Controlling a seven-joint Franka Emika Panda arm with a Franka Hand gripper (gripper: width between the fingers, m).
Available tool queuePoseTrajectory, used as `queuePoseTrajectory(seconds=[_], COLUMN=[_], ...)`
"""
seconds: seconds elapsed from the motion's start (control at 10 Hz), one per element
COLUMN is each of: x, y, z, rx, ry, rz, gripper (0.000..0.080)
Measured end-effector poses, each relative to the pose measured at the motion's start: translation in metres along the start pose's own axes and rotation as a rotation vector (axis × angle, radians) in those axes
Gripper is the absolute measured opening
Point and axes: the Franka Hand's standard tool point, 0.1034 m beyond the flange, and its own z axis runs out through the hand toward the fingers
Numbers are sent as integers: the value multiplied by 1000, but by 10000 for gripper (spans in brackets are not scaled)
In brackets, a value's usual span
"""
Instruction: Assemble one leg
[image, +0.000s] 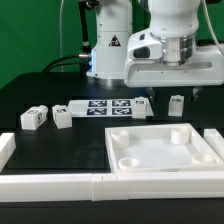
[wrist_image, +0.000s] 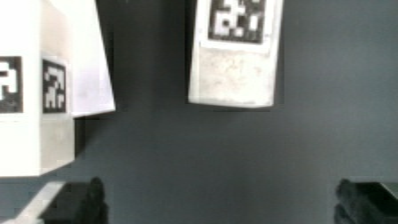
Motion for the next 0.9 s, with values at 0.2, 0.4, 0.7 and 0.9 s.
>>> queuePoseTrajectory(seconds=[0.2, 0.4, 0.7, 0.9], x=[-4, -24, -39, -47], y=[5, 6, 6, 6], z=[5, 14, 35, 42], rx=[-1, -25, -46, -53], ry=[-200, -355, -384, -410], rz=[26, 71, 88, 85], gripper=[649, 649, 649, 649])
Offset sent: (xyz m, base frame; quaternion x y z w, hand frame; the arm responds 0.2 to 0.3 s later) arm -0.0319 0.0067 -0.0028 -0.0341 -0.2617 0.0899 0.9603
